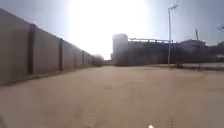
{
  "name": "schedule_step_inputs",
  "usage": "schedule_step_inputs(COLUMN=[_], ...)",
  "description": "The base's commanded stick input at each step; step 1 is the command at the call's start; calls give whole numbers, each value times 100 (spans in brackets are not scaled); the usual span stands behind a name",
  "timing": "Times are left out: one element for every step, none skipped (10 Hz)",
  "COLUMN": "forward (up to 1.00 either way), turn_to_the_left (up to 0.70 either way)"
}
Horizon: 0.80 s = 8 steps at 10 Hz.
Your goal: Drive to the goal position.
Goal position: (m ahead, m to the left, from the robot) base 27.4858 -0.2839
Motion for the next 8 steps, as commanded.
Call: schedule_step_inputs(forward=[100,100,100,100,100,100,100,100], turn_to_the_left=[0,0,0,0,0,0,0,0])
